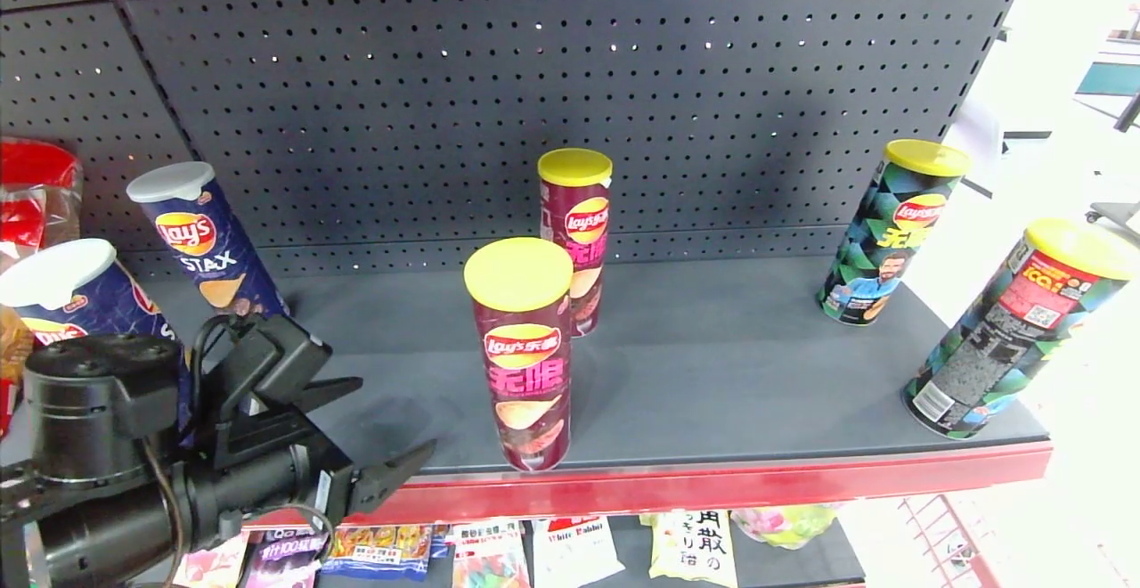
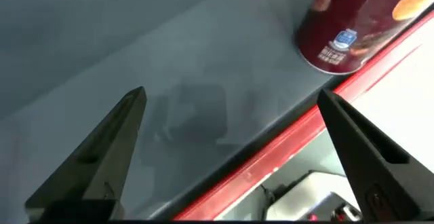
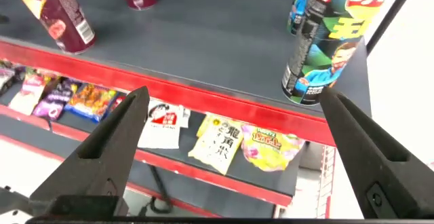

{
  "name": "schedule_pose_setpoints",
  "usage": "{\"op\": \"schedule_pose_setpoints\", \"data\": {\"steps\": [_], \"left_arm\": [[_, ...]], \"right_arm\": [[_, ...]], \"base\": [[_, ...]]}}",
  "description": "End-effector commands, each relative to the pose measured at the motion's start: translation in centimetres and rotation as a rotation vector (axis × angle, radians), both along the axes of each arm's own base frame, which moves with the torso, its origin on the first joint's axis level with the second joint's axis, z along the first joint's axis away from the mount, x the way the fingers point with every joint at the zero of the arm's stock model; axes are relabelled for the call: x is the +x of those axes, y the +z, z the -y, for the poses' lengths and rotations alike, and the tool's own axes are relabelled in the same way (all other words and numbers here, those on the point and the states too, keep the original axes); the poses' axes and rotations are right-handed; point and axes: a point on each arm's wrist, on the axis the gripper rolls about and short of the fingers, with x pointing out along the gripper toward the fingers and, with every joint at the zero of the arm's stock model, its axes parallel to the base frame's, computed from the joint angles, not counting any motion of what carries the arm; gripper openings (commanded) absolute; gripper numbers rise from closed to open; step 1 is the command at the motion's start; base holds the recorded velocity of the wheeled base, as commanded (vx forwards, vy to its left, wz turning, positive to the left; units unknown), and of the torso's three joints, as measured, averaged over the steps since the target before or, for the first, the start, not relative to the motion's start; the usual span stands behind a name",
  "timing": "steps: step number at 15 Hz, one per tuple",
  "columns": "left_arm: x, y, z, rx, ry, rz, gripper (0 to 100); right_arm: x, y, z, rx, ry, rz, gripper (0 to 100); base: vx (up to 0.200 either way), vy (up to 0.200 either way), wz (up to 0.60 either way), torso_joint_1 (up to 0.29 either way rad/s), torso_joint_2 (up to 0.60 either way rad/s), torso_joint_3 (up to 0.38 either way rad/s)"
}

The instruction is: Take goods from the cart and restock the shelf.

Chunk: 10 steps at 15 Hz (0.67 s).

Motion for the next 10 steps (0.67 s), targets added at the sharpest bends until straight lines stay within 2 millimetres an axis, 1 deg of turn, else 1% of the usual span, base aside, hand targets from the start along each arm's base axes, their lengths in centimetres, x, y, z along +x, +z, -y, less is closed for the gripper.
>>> {"op": "schedule_pose_setpoints", "data": {"steps": [1, 4, 7, 10], "left_arm": [[1.2, -1.1, 1.1, 0.024, -0.024, -0.050, 100], [2.8, -1.1, 1.8, 0.030, -0.010, -0.045, 100], [3.9, -1.0, 2.3, 0.031, -0.006, -0.037, 100], [4.6, -1.0, 3.5, 0.028, -0.036, -0.032, 100]], "right_arm": [[-0.5, -0.7, 0.3, 0.009, -0.003, 0.016, 100], [-0.7, -1.0, 0.4, 0.012, -0.003, 0.020, 100], [-0.7, -1.0, 0.4, 0.011, -0.003, 0.018, 100], [-0.8, -1.3, 0.4, 0.006, -0.006, 0.009, 100]], "base": [[0.000, 0.000, 0.00, 0.000, 0.00, 0.000], [0.000, 0.000, 0.00, 0.000, 0.00, 0.000], [0.000, 0.000, 0.00, 0.000, 0.00, 0.000], [0.000, 0.000, 0.00, 0.000, 0.00, 0.000]]}}
